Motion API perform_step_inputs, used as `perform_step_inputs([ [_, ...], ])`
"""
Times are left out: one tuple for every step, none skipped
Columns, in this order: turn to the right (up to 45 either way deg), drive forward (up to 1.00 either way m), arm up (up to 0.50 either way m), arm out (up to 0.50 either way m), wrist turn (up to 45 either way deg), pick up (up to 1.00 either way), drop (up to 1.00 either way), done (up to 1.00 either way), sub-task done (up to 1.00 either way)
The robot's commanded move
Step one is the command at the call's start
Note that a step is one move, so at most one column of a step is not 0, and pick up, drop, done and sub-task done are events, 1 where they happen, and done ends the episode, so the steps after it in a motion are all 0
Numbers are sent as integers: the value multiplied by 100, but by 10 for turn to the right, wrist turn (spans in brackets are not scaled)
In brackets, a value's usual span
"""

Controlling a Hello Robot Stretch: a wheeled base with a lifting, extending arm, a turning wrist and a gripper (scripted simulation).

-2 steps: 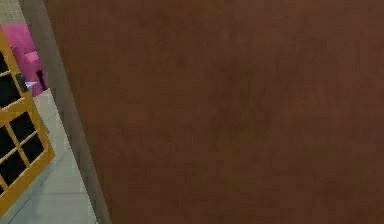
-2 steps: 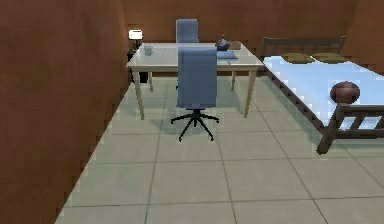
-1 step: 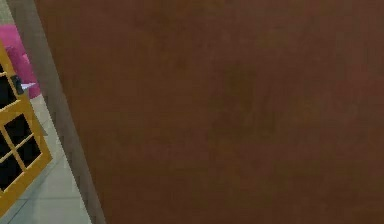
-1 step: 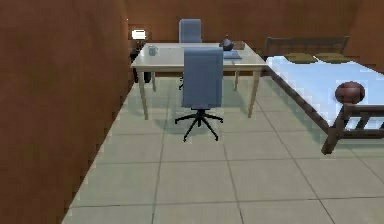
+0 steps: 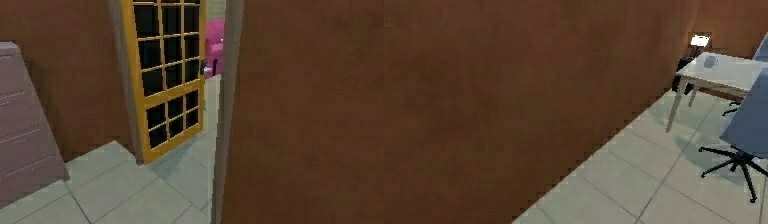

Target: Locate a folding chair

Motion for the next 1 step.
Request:
perform_step_inputs([
  [0, 75, 0, 0, 0, 0, 0, 0, 0],
])
